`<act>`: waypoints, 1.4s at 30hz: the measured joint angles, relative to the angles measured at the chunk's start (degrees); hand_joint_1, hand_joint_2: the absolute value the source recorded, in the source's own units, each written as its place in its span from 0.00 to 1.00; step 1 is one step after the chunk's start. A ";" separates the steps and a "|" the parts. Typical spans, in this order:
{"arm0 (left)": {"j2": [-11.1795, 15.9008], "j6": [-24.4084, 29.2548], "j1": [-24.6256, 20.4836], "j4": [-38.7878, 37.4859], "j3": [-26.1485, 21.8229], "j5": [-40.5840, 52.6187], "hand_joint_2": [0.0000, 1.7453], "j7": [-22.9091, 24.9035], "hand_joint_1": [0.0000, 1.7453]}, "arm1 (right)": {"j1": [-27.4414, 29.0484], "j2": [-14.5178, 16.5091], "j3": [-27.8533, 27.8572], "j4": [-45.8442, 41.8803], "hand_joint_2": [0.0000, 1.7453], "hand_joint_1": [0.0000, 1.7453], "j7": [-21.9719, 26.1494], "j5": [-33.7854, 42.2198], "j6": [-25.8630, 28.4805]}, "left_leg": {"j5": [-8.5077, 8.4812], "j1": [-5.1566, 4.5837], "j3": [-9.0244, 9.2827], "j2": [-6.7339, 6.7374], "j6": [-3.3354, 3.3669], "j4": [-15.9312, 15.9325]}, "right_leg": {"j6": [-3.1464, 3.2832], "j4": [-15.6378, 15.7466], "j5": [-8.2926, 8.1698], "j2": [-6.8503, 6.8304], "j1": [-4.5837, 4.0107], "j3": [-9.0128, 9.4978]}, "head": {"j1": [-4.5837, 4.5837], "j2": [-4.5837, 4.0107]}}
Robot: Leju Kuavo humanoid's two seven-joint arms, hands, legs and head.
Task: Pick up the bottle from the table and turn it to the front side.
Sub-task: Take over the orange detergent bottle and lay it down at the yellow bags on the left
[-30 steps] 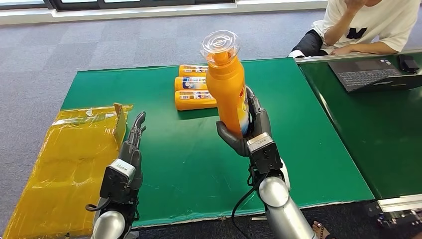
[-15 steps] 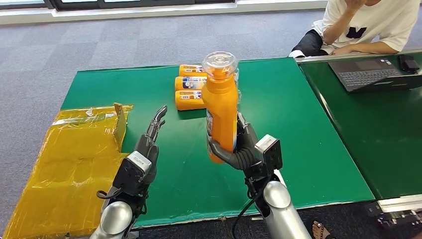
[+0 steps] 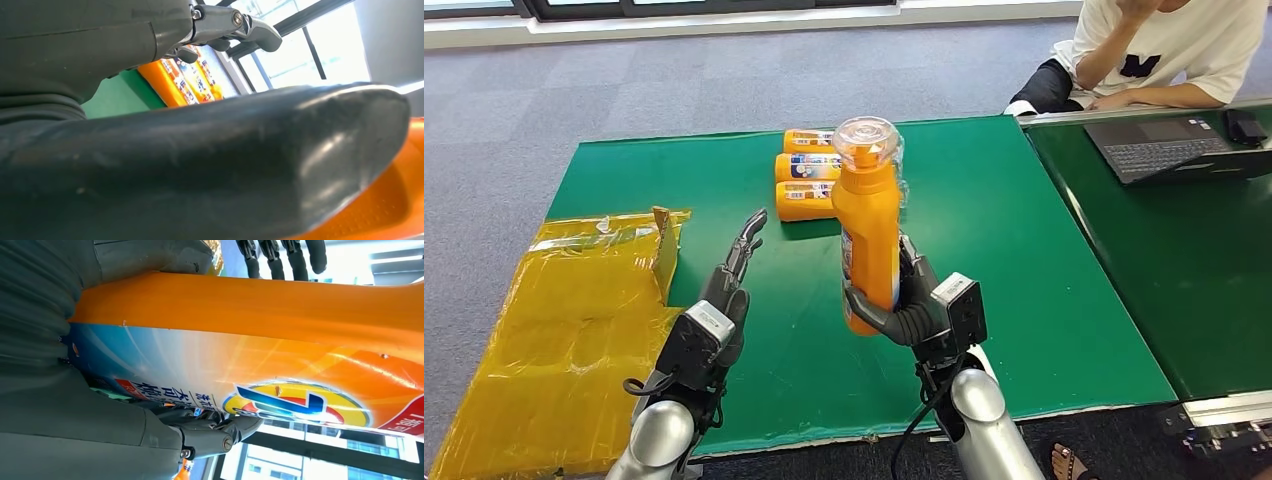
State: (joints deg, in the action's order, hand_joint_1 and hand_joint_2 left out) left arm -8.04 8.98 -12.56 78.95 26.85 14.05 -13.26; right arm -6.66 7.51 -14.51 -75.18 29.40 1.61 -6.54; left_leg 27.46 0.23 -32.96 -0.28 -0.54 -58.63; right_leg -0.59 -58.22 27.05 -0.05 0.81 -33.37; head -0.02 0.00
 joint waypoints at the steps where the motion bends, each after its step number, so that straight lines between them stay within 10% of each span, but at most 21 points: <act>1: 0.00 -0.30 -0.08 -0.03 0.04 0.00 0.00 0.21 0.00 | 0.07 0.01 0.02 0.05 1.00 1.00 -0.44 -0.27 0.00 | 0.00 0.00 0.00 0.00 0.00 0.00 | 0.00 0.00 0.00 0.00 0.00 0.00 | 0.00 0.00; 16: -0.27 -8.81 -6.22 -3.66 2.99 1.61 0.00 7.81 0.00 | 1.66 0.48 0.04 1.63 1.00 1.00 -4.82 -5.24 0.21 | -0.05 0.00 -0.02 -0.03 -0.01 0.00 | -0.01 0.00 -0.01 -0.04 0.00 0.01 | 0.01 0.00; 20: -0.76 -10.40 -9.03 -6.91 4.17 1.83 1.00 8.82 0.00 | 1.40 0.64 0.10 2.57 1.00 1.00 -4.74 -5.19 0.15 | -0.06 0.00 -0.02 0.01 -0.01 0.00 | 0.01 -0.01 -0.07 0.03 0.01 -0.02 | -0.01 0.00; 42: -3.79 -11.06 -22.18 -22.74 11.02 -4.52 1.00 10.05 0.00 | -2.37 0.99 0.08 9.22 1.00 1.00 -2.86 -3.52 0.64 | -0.11 0.00 -0.06 0.01 -0.06 -0.01 | 0.00 -0.02 -0.11 0.03 0.00 -0.04 | 0.00 0.00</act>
State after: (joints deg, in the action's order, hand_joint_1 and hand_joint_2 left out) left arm -11.83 -2.08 -34.74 56.22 37.86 9.53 -3.21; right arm -9.03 8.50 -14.43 -65.96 26.53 -1.92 -5.90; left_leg 27.35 0.23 -33.02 -0.28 -0.60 -58.64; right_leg -0.60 -58.24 26.94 -0.02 0.82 -33.41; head -0.02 0.00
